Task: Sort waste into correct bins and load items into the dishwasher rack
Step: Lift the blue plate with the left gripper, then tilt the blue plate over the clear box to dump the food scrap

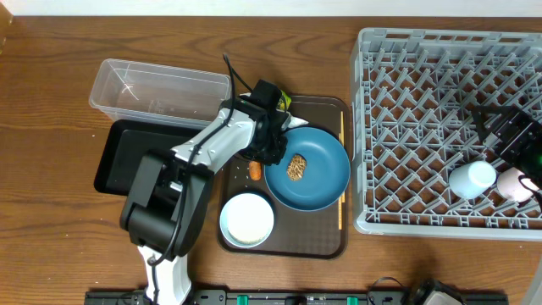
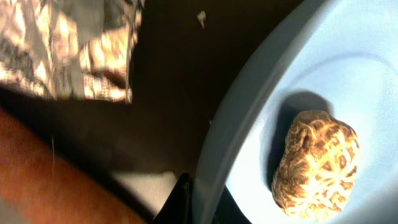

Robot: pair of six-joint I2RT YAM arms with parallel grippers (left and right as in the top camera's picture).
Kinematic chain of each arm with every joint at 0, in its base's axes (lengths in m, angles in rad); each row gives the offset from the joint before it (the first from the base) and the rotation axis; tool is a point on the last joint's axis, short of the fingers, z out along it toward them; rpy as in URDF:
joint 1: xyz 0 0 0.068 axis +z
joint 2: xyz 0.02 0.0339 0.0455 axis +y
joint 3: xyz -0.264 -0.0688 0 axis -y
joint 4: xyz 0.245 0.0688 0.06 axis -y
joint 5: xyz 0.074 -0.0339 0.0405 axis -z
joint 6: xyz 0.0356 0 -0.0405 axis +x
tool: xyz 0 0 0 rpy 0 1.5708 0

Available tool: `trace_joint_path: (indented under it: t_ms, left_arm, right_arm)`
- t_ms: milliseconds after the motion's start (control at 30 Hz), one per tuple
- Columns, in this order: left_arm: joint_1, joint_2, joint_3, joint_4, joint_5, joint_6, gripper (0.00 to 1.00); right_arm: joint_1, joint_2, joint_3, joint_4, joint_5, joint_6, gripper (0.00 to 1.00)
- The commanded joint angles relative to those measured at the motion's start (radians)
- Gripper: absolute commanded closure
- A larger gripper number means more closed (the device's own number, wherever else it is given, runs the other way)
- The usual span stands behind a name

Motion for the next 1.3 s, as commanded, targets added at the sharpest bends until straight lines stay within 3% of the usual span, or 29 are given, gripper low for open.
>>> trace_joint_path:
  t_ms: [0,200,467,600,800,900,1067,1267]
  left_arm:
    - [-0.005,-0.078,0.058,-0.059,-0.029,0.011,0.94]
    - [0.032,-0.220,0.195,-0.266,-0.097,0.031,0.94]
    - [0.154,-0.400,0.298,-0.528,-0.504,0.027,0.94]
    - [0.222,-0.459,0.298,-0.616,-0.763,-0.069,0.94]
    - [0.286,-0.468,0.292,-0.707,-0.927,-0.309,0.94]
    - [0.286,-0.468,0.268,-0.779,-1.115,-0.457,0.94]
    - [0.284,-0.467,0.172,-0.820,-1.170,-0.560,0.94]
    - [0.219,-0.445,0.032,-0.781,-1.174,-0.561,0.94]
  right_arm:
    - [0.021,0.001,0.002,0.001,0.004,0.012,0.19]
    - [0.021,0.001,0.002,0.002,0.004,0.012,0.19]
    - [0.021,0.001,0.002,0.005,0.008,0.012,0.18]
    - [0.021,0.001,0.002,0.021,0.008,0.012,0.18]
    - [0.021,0.001,0.002,0.032,0.007,0.027,0.18]
    - [0.021,0.001,0.002,0.031,0.007,0.027,0.18]
    - [0.021,0.001,0.002,0.034,0.007,0.028,0.18]
    - [0.021,0.001,0.002,0.045,0.007,0.039,0.18]
